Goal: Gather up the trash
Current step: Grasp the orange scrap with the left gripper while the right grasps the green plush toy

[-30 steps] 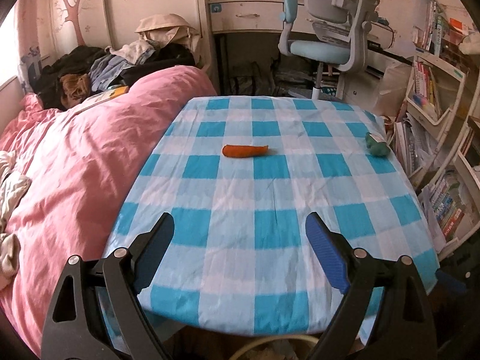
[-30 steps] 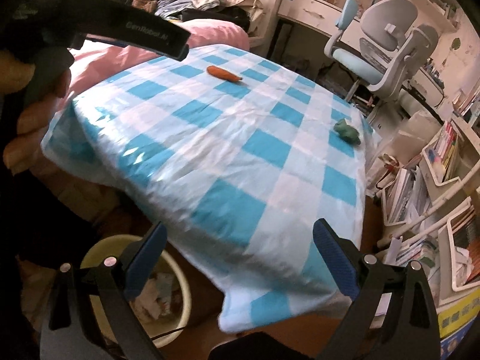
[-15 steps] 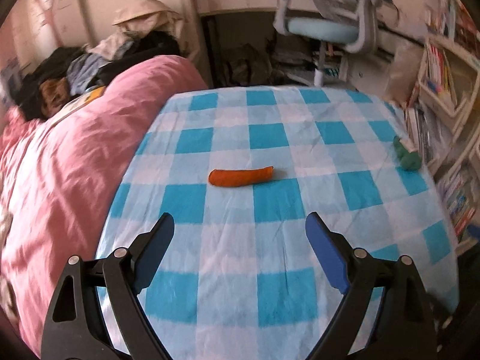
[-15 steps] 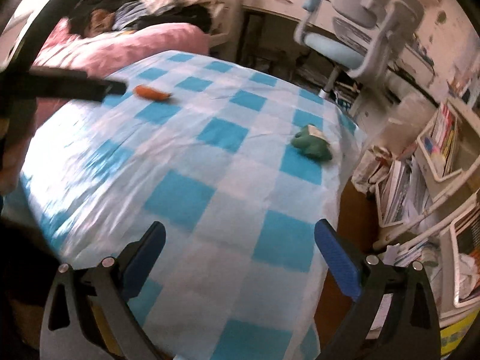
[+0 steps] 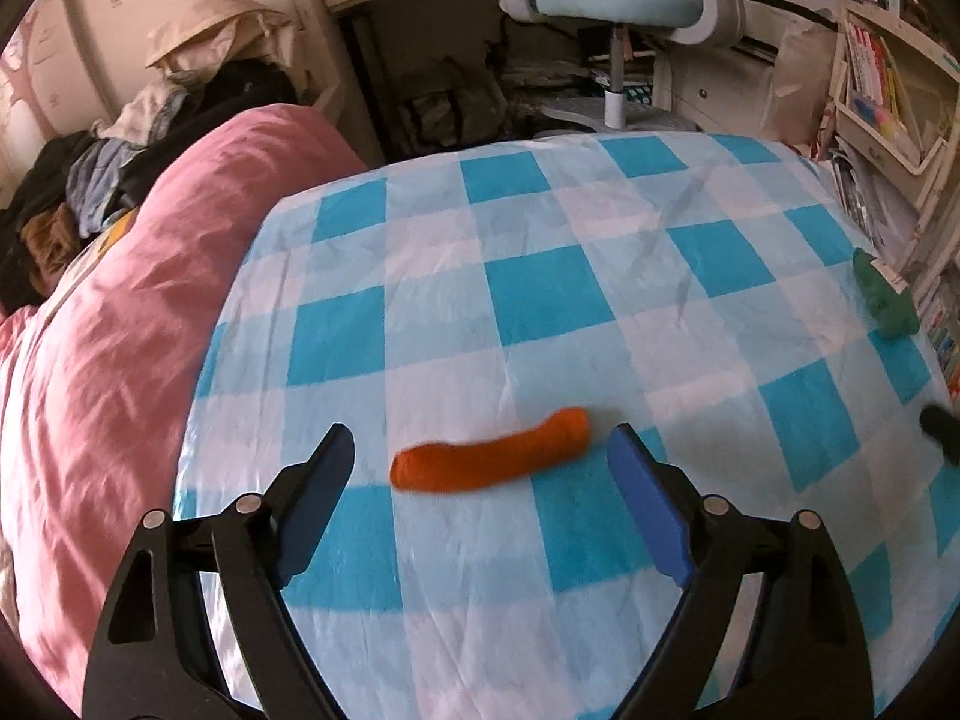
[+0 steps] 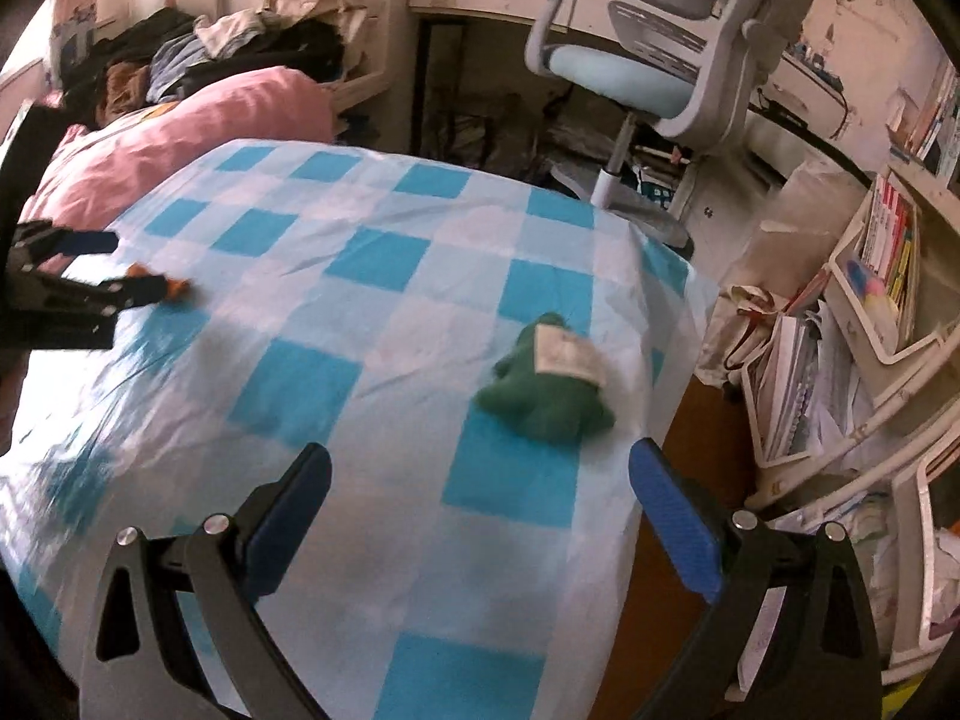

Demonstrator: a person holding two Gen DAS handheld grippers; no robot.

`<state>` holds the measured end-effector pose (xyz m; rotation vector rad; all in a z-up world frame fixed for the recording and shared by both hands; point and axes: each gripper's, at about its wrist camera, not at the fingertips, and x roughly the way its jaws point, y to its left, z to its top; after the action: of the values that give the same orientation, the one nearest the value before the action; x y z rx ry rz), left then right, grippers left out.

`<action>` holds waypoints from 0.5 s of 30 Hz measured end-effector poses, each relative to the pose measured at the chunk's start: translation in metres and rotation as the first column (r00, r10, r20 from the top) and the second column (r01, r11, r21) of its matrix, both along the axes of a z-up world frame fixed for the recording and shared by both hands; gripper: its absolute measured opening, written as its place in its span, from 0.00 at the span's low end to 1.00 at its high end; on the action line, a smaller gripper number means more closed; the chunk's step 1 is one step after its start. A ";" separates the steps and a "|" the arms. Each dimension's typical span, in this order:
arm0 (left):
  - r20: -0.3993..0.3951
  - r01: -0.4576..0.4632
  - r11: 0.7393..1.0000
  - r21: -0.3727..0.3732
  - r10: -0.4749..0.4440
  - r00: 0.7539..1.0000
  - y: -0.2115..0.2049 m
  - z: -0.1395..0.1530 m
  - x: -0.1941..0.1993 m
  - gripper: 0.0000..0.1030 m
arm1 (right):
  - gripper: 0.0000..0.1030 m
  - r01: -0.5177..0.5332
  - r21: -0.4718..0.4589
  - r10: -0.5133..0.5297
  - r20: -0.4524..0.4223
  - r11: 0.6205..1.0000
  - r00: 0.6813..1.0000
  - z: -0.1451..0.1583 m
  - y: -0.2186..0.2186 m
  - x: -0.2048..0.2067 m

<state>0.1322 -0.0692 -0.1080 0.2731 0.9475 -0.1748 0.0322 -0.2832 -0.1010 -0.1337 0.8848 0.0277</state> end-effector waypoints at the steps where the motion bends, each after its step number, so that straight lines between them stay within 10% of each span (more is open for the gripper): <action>1: -0.007 0.008 1.000 -0.001 -0.008 1.000 0.001 -0.002 0.005 0.79 | 0.92 0.003 0.001 -0.003 0.002 1.000 1.000 0.000 -0.002 0.004; 15: -0.043 0.203 0.979 -0.021 -0.204 0.978 0.014 -0.015 0.015 0.78 | 0.92 0.010 0.054 -0.010 -0.001 0.998 1.000 -0.011 -0.019 0.046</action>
<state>0.1476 -0.0552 -0.1229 0.3525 0.9615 -0.3778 0.0786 -0.3021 -0.1124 -0.0788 0.8845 0.0424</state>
